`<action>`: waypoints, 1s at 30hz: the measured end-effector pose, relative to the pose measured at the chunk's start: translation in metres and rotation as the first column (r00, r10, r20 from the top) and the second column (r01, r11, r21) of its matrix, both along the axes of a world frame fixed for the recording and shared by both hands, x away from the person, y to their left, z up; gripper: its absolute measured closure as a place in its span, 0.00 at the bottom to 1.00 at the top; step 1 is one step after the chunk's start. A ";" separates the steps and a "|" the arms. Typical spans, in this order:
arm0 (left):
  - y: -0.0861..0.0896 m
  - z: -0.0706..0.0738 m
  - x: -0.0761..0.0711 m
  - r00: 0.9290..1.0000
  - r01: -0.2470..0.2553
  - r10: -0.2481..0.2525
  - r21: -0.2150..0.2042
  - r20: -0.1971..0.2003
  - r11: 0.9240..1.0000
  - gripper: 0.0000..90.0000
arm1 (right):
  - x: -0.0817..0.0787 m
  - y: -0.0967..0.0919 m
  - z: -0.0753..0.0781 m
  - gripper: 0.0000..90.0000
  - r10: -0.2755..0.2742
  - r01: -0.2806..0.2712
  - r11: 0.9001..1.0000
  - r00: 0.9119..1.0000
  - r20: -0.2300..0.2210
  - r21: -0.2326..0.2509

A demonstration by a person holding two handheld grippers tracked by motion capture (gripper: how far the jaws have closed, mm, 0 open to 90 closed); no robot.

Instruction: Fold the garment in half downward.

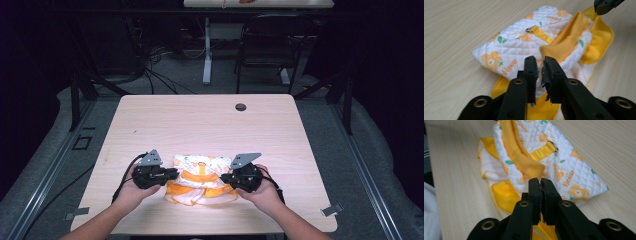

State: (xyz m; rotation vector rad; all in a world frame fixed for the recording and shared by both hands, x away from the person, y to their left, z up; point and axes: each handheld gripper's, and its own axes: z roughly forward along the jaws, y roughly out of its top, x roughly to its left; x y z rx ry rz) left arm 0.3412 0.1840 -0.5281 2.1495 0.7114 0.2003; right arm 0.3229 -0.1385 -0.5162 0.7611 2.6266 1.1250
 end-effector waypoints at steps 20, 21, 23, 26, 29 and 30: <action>-0.009 -0.016 -0.004 0.997 0.055 -0.054 0.026 -0.047 0.998 0.99 | 0.012 0.022 -0.019 1.00 0.032 -0.032 0.999 0.998 -0.052 -0.001; -0.009 -0.016 -0.005 0.997 0.058 -0.056 0.024 -0.049 0.998 1.00 | 0.010 0.022 -0.018 1.00 0.040 -0.040 0.999 0.998 -0.053 -0.004; -0.009 -0.018 -0.008 0.996 0.073 -0.071 0.035 -0.048 0.997 1.00 | 0.007 0.022 -0.018 1.00 0.047 -0.047 0.999 0.997 -0.056 -0.005; -0.009 -0.021 -0.012 0.995 0.085 -0.083 0.040 -0.053 0.996 0.99 | 0.002 0.021 -0.021 1.00 0.060 -0.060 0.998 0.996 -0.068 -0.005; -0.009 -0.026 -0.016 0.994 0.088 -0.085 0.050 -0.061 0.995 1.00 | -0.004 0.021 -0.026 1.00 0.072 -0.073 0.997 0.994 -0.084 -0.014; -0.009 -0.028 -0.017 0.994 0.091 -0.087 0.050 -0.064 0.995 1.00 | -0.005 0.021 -0.028 1.00 0.072 -0.073 0.997 0.994 -0.088 -0.011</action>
